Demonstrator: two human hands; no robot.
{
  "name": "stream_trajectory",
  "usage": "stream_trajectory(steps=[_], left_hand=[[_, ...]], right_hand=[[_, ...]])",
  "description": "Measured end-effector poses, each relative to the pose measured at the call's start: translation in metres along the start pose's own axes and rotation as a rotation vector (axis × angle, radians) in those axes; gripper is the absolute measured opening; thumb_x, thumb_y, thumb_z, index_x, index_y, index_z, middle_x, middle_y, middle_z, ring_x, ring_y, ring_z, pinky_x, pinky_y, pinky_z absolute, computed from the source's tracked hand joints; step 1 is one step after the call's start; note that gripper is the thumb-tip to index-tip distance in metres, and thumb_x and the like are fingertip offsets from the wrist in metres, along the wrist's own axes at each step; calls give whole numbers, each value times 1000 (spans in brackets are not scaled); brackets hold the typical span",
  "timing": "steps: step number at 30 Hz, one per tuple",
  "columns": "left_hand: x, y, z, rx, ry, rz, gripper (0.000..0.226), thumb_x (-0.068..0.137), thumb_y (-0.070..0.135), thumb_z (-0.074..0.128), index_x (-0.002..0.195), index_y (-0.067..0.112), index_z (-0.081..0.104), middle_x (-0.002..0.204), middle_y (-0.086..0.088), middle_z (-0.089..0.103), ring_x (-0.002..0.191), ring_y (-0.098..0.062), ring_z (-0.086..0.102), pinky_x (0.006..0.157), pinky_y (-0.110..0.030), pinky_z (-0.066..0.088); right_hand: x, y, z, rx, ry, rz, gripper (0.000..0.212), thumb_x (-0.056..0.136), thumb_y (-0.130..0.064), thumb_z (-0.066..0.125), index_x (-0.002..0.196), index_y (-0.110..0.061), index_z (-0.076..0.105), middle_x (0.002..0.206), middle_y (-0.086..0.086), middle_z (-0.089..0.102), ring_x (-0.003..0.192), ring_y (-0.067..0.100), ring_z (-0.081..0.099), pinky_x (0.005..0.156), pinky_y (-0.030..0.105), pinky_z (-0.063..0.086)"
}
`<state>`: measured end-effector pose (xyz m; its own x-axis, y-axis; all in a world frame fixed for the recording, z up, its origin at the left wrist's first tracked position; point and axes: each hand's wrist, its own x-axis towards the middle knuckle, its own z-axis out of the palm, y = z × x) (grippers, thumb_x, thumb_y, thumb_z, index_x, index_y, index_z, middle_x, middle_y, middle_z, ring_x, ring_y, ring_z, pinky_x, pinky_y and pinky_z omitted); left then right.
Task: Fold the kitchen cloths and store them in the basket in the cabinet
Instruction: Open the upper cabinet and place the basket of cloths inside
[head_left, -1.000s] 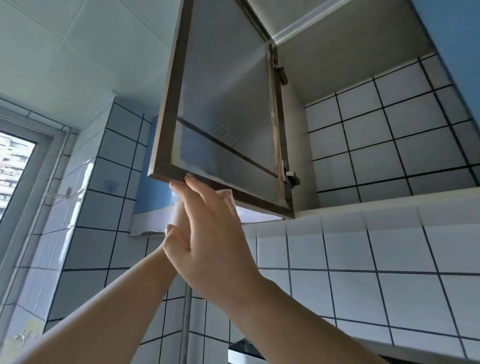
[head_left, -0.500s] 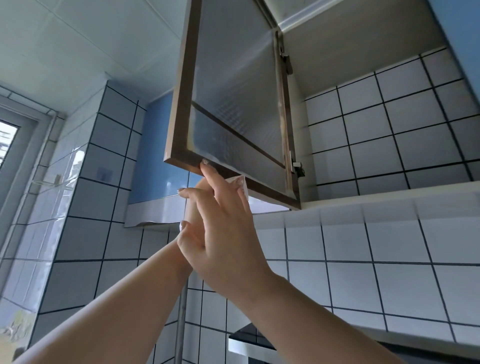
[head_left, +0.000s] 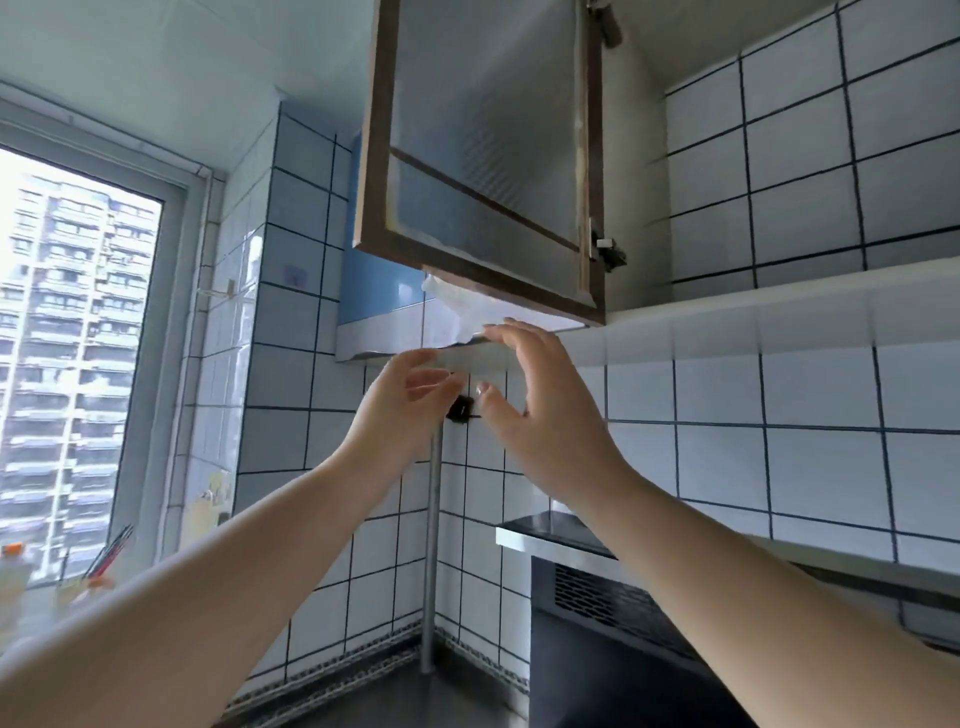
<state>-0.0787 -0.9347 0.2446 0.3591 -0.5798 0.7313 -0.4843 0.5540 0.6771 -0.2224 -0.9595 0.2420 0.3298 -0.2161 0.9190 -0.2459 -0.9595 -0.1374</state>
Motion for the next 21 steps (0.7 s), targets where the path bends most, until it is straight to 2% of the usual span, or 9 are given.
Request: stream_trajectory(steps=[2,5,9,11,15,21], left_hand=[[-43,0,-8,76,-10,-39,40,89,32,60,127,25,49,108,14,61,94,2,57,71,-14,42],[-94,2,-18,179,-42,-117,38,89,36,59,125,31,50,104,21,59,98,7,54,84,-19,45],[-163,22,-39,207,1,-246,34,89,30,60,123,30,52,114,12,61,108,-7,57,95,-33,46],[-190,35,-51,221,16,-298,31,90,28,60,120,29,54,115,9,62,111,-12,58,97,-37,46],[-258,57,-87,255,86,-408,25,89,27,63,112,31,57,117,4,64,110,-13,60,100,-37,45],[-344,73,-144,311,159,-534,23,85,29,65,107,34,60,114,8,67,108,-11,62,97,-36,47]], right_hand=[[-23,-6,-8,137,-51,93,45,92,-24,53,136,-27,40,140,-10,39,122,-5,33,94,3,21],[-53,-15,-17,253,-118,170,42,93,-28,52,134,-29,41,136,-10,40,115,-6,32,94,14,25],[-92,-41,-17,316,-215,194,42,92,-29,51,133,-29,41,139,-7,42,127,2,36,98,21,26],[-106,-54,-16,345,-252,205,42,92,-29,52,132,-30,42,138,-5,43,129,7,38,99,24,29],[-139,-91,-13,488,-344,228,41,92,-29,52,132,-31,42,135,-6,44,123,3,39,94,20,27],[-197,-128,12,658,-452,278,38,91,-25,55,127,-31,46,130,-8,48,121,3,43,94,22,31]])
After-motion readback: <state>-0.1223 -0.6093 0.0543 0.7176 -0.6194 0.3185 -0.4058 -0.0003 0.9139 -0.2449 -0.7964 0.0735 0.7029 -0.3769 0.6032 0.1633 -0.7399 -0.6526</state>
